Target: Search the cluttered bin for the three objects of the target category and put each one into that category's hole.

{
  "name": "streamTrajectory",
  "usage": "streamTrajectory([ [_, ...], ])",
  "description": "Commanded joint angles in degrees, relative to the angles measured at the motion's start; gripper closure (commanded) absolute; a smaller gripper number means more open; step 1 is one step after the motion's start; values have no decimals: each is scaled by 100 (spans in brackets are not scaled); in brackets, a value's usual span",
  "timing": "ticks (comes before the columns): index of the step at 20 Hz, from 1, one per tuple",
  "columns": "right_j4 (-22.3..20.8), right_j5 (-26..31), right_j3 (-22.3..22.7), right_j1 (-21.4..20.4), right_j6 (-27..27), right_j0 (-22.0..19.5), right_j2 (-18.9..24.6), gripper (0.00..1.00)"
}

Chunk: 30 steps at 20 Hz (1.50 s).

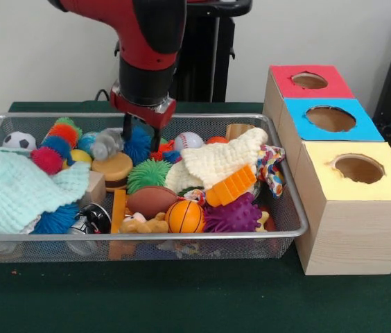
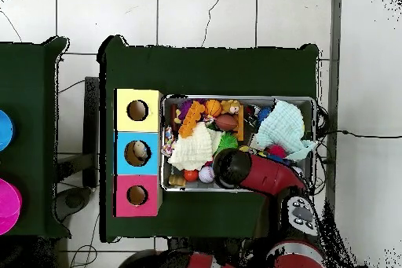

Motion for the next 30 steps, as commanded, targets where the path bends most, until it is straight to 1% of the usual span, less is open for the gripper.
streamTrajectory([
  [1, -320, 398, -129, 587, 980, 176, -727, 0],
  [2, -304, 381, -204, 711, 1055, 290, -808, 0],
  [3, -299, 329, -185, 745, 1039, 304, -830, 0],
  [4, -276, 381, -301, 851, 1027, 328, -877, 0],
  [7, -170, 212, -332, 1051, 923, 200, -779, 0],
  [9, -117, -23, -394, 1264, 764, -18, -557, 0],
  [10, -75, -241, -420, 1417, 625, -238, -315, 0],
  [12, -79, -459, -471, 1591, 547, -394, -137, 0],
  [15, -118, -654, -531, 1714, 508, -487, -35, 0],
  [18, -280, -1134, -736, 1902, 408, -629, 83, 0],
  [21, -426, -1530, -850, 2012, 311, -781, 226, 0],
  [23, -588, -1901, -815, 2022, 74, -1127, 613, 0],
  [24, -747, -2274, -730, 2008, -71, -1426, 961, 0],
  [25, -858, -2515, -707, 2016, -103, -1573, 1138, 0],
  [26, -1133, -3043, -652, 1994, -84, -1752, 1359, 0],
  [27, -1291, -3273, -673, 1994, -46, -1818, 1459, 0],
  [28, -1595, -3735, -675, 1967, 39, -1908, 1590, 0],
  [29, -1772, -3939, -694, 1945, 95, -1938, 1653, 0],
  [30, -2030, -4284, -733, 1922, 150, -1974, 1723, 0],
])
